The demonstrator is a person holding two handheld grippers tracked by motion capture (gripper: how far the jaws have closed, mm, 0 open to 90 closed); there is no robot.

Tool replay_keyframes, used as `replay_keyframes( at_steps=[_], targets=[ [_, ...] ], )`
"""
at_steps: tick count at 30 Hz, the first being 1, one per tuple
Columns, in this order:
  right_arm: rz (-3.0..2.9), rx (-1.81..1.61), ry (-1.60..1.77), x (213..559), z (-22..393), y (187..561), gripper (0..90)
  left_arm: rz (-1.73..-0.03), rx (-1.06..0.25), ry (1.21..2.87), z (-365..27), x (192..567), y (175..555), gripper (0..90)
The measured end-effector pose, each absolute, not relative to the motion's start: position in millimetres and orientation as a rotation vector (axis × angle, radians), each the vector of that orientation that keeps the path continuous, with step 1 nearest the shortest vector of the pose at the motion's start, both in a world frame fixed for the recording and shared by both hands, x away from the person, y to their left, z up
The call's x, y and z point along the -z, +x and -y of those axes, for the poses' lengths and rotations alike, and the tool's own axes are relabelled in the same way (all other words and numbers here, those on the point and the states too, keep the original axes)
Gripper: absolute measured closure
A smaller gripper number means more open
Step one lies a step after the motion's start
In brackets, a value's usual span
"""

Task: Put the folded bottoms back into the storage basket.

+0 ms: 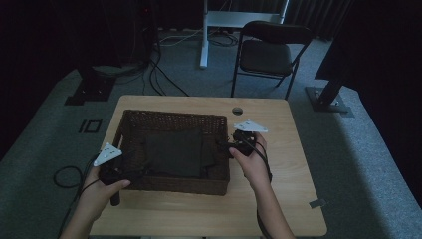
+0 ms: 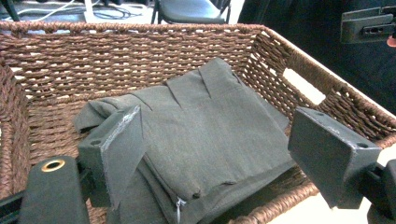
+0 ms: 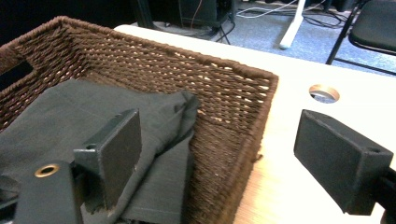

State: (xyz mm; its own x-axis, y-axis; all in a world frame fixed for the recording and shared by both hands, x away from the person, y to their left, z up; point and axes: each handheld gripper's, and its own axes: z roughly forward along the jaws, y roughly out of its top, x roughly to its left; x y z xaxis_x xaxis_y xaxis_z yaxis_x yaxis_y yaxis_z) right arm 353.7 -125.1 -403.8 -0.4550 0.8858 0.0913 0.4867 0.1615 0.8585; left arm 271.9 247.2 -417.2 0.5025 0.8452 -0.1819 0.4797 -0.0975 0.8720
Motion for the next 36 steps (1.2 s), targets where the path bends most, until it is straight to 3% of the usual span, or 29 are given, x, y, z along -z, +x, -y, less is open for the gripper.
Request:
replay_keyframes(
  at_steps=[36],
  targets=[
    [-1.932,-1.224,1.342,447.3,196.4,321.9,14.0,-1.124,-0.496,1.677,-265.8,441.6,209.0,19.3]
  ],
)
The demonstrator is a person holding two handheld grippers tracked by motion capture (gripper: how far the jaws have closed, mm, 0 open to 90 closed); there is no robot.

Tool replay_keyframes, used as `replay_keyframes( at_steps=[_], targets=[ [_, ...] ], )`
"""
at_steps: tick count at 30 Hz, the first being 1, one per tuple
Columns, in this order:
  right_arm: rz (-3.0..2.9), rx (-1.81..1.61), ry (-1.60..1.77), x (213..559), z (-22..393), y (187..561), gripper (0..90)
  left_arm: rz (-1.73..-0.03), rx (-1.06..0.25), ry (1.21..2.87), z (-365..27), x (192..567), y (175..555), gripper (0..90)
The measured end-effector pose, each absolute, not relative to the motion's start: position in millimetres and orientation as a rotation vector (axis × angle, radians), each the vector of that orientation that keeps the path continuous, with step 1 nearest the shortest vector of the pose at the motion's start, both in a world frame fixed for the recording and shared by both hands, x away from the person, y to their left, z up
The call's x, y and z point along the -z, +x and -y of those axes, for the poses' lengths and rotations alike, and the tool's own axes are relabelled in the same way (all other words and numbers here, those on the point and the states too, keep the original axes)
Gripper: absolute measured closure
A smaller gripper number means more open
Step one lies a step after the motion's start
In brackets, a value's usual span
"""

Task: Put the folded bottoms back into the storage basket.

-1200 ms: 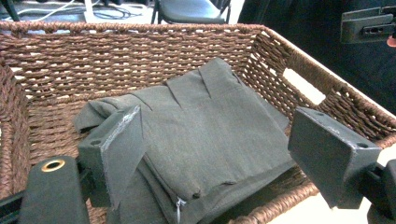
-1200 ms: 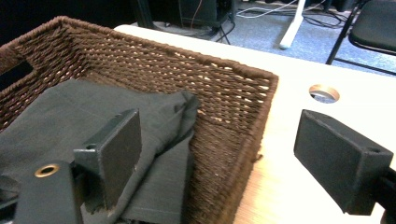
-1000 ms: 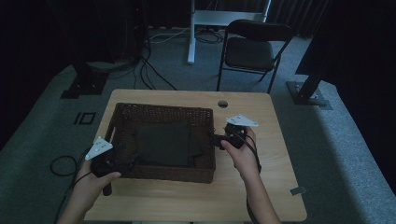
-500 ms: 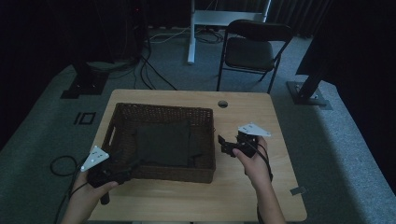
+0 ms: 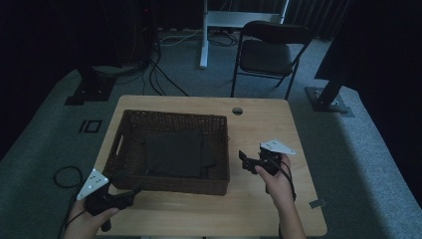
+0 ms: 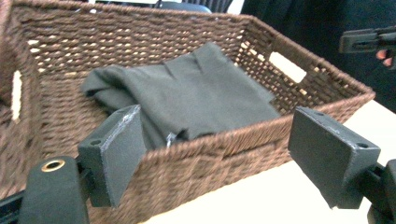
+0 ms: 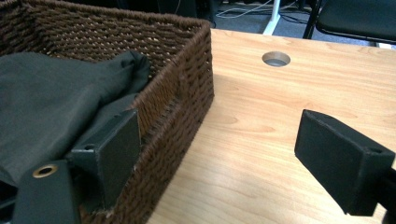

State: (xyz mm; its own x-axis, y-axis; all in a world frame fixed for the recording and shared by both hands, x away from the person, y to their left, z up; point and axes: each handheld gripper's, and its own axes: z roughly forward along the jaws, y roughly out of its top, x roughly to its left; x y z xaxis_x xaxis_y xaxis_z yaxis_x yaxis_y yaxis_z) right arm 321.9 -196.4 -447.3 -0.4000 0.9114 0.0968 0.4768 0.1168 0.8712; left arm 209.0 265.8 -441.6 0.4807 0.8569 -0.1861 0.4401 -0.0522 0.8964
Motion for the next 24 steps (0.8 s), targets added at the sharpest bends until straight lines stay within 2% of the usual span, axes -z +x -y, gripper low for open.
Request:
replay_keyframes(
  at_steps=[9,24],
  targets=[
    [-1.904,-1.217,1.351,467.9,211.6,315.3,14.4,-1.161,-0.448,1.706,-267.5,478.6,195.5,19.3],
    [-1.881,-1.128,1.394,503.6,236.2,306.3,14.4,-1.209,-0.469,1.739,-267.7,515.4,188.9,19.3]
  ],
)
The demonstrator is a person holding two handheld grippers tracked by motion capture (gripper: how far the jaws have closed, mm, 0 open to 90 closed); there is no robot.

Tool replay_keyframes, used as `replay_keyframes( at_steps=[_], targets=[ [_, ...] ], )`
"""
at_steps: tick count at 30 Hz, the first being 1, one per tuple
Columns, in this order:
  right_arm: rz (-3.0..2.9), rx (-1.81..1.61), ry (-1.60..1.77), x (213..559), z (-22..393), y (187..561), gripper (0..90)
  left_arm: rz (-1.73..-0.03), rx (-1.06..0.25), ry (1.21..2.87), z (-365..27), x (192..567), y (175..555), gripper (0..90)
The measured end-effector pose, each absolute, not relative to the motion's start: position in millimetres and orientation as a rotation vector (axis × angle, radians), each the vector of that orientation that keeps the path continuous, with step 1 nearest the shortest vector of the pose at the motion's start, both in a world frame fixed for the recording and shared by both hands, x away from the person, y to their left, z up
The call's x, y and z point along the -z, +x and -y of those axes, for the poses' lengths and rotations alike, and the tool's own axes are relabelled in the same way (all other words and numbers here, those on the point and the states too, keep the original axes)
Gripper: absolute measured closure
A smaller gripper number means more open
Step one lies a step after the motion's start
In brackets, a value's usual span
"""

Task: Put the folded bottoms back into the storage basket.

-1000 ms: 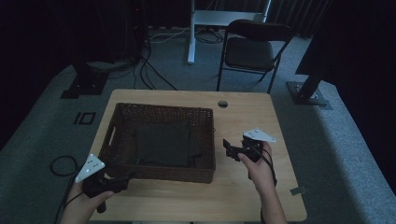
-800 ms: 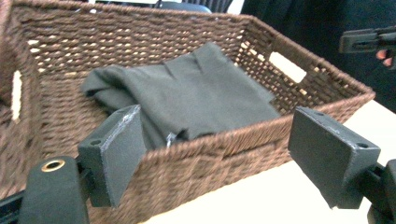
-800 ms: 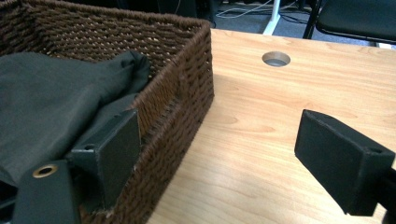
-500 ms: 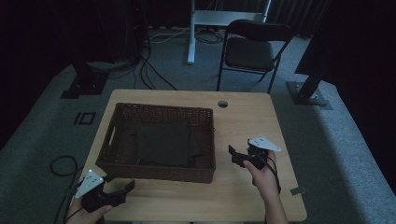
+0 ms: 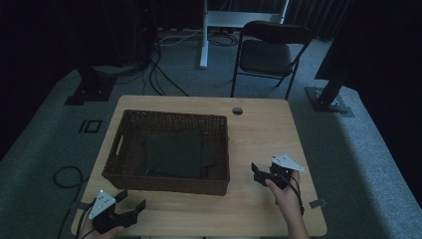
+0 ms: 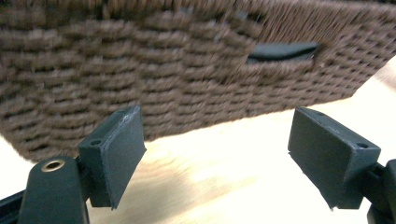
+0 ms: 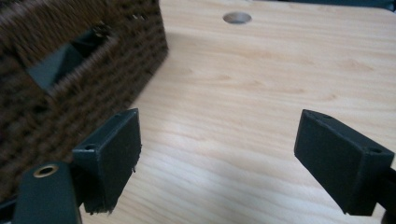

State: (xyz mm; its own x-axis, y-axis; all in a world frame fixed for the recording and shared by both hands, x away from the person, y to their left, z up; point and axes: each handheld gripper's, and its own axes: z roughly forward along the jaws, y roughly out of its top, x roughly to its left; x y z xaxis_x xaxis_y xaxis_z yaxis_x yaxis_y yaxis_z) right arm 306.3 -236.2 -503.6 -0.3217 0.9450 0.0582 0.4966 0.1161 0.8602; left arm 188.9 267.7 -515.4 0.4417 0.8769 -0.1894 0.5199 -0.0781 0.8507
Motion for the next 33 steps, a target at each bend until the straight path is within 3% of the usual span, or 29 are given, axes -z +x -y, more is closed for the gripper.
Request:
replay_keyframes(
  at_steps=[33],
  targets=[
    [-1.851,-0.882,1.580,549.0,291.5,289.9,15.3,-1.438,-0.592,1.734,-296.8,559.8,194.6,19.3]
  ],
)
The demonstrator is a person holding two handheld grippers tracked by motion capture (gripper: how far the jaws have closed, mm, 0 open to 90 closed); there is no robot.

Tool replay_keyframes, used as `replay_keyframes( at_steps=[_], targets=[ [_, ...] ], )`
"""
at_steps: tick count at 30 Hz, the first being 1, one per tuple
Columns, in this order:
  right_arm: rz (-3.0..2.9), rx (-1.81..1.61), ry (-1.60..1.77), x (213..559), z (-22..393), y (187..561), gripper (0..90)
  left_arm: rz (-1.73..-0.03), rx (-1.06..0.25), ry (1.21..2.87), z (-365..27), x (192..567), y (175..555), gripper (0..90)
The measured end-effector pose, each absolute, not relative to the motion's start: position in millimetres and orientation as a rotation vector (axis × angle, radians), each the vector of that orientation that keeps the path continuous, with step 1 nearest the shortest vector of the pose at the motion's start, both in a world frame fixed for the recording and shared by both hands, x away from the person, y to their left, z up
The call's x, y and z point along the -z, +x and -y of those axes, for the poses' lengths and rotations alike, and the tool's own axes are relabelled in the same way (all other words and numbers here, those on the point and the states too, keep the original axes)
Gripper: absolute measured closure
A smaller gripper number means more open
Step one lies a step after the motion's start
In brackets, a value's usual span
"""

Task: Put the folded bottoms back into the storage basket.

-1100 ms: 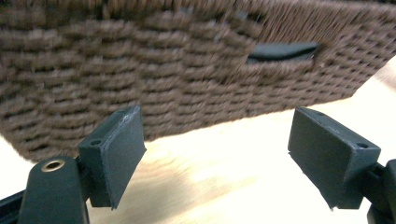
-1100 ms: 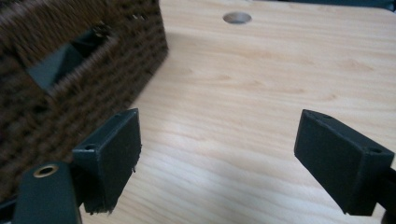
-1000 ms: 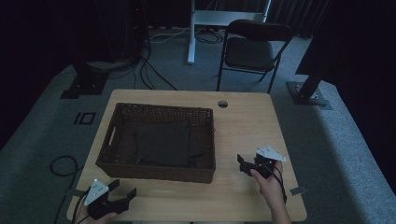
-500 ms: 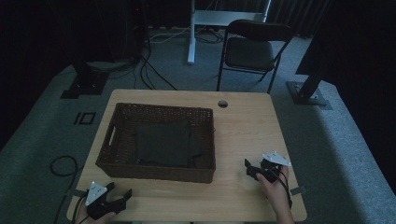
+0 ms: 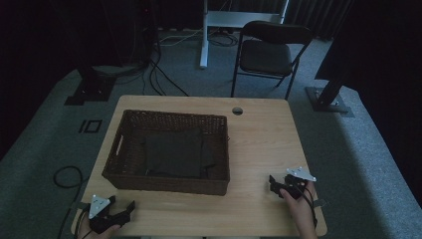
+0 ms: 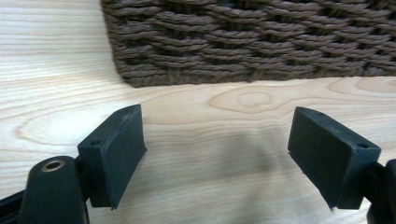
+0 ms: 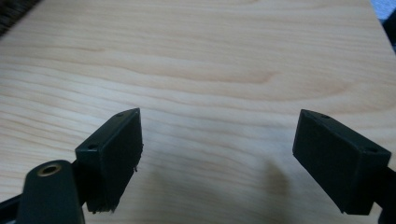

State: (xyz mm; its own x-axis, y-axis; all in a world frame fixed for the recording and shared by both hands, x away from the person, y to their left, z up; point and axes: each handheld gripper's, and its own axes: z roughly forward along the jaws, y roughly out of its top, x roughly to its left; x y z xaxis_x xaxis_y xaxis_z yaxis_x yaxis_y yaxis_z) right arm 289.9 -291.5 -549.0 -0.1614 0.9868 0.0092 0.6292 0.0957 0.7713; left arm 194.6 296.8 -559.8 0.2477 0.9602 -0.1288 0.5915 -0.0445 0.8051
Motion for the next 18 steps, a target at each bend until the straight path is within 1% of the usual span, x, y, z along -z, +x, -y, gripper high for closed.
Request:
replay_keyframes(
  at_steps=[6,12,18],
  targets=[
    [-1.856,-0.823,1.635,552.9,299.7,287.9,15.3,-1.462,-0.667,1.753,-300.8,560.9,197.1,19.3],
    [-1.846,-0.803,1.666,553.7,301.3,287.8,13.4,-1.466,-0.761,1.776,-301.3,564.4,199.8,19.3],
    [-1.844,-0.806,1.670,553.7,301.4,287.9,13.2,-1.475,-0.784,1.750,-300.9,566.8,202.3,17.3]
  ],
)
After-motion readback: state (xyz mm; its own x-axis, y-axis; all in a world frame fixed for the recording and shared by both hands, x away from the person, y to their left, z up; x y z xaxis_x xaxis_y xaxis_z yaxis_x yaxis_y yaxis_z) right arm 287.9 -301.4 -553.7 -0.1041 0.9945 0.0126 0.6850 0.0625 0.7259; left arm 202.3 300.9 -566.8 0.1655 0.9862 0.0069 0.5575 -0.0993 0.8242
